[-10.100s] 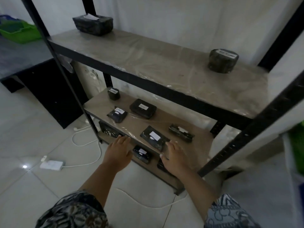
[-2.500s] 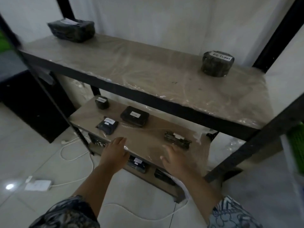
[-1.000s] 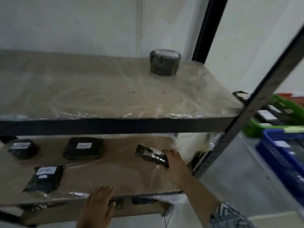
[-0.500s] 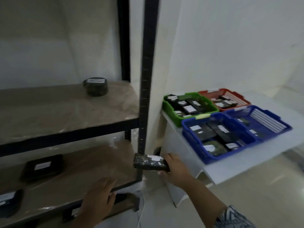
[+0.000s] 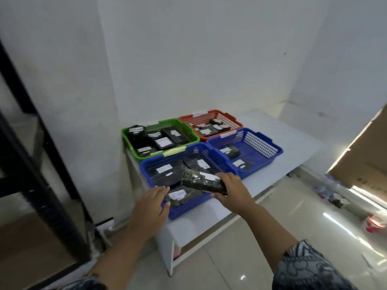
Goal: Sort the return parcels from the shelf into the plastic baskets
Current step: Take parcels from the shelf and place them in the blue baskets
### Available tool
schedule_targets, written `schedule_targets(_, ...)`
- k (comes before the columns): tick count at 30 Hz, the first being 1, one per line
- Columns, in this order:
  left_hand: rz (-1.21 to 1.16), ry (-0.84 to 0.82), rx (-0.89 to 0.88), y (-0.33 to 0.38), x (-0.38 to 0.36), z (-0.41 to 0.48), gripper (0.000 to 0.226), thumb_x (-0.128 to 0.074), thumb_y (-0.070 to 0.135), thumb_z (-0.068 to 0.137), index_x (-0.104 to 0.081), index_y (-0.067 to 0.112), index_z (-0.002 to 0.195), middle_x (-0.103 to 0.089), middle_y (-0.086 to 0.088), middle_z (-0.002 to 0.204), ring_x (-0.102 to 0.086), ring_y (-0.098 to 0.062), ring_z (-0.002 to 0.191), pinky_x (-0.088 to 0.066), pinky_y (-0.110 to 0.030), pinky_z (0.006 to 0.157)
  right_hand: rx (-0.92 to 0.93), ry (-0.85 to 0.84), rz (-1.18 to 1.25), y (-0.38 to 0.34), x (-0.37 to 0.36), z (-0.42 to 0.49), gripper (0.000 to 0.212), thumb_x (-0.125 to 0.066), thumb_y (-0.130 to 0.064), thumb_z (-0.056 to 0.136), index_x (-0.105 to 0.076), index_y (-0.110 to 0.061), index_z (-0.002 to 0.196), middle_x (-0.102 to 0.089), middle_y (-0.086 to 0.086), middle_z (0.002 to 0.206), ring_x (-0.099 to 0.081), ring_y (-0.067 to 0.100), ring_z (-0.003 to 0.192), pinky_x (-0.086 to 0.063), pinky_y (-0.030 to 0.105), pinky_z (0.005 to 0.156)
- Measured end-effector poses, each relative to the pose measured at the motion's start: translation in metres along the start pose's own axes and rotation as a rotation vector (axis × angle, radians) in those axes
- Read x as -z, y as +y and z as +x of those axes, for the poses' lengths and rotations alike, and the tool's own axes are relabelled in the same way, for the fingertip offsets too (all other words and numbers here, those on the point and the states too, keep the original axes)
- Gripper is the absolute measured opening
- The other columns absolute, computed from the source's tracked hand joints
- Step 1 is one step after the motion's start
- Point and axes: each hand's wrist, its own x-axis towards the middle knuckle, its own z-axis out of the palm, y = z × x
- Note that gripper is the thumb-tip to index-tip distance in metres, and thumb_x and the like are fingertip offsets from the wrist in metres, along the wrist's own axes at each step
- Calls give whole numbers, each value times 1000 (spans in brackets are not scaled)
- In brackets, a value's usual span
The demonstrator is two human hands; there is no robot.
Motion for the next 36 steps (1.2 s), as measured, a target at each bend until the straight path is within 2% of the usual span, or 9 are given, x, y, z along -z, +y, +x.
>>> schedule_targets(6, -42, -27, -54, 45, -43, 68, 56, -32, 42, 86, -54, 13, 129, -58, -4, 127, -51, -23, 120, -43, -39, 98, -37, 51, -11, 76, 37, 23, 64, -70, -41, 81, -41, -25, 136, -48, -2, 130, -40, 17, 120, -36, 28, 98)
schedule_targets(13, -44, -33, -51, 71, -88, 153, 44, -44, 30, 91, -53, 11, 129, -56, -5, 129, -50, -21, 120, -41, -35, 100, -89, 74, -10, 147, 58, 72, 63, -71, -38, 81, -42, -25, 135, -49, -3, 131, -41, 16, 120, -38, 30, 100)
schedule_targets(16, -78, -22, -28, 79, -114, 203, 42, -51, 22, 93, -49, 11, 133, -51, -5, 135, -45, -20, 126, -35, -32, 104, -103, 70, -25, 181, 65, 106, 63, -71, -37, 81, -43, -24, 135, -49, -3, 132, -41, 16, 121, -40, 30, 99)
schedule_targets(24, -130, 18, 164, 87, -165, 314, 47, -50, 25, 94, -43, 10, 139, -40, -6, 144, -33, -22, 135, -31, -39, 110, -69, -16, -129, 255, 80, 194, 61, -71, -34, 81, -44, -24, 135, -49, -6, 131, -42, 12, 121, -38, 27, 98)
schedule_targets(32, -99, 113, 490, 84, -197, 360, 56, -55, 26, 91, -38, 7, 141, -31, -10, 149, -25, -26, 139, -28, -43, 112, 72, -190, -155, 313, 57, 260, 62, -70, -42, 79, -45, -29, 133, -49, -8, 132, -42, 12, 120, -36, 28, 100)
schedule_targets(36, -145, 182, 638, 83, -211, 366, 57, -56, 24, 91, -37, 5, 141, -32, -10, 148, -30, -26, 136, -30, -43, 111, 160, -288, -139, 339, 40, 293, 65, -70, -43, 78, -43, -30, 136, -46, -7, 134, -40, 13, 121, -37, 29, 101)
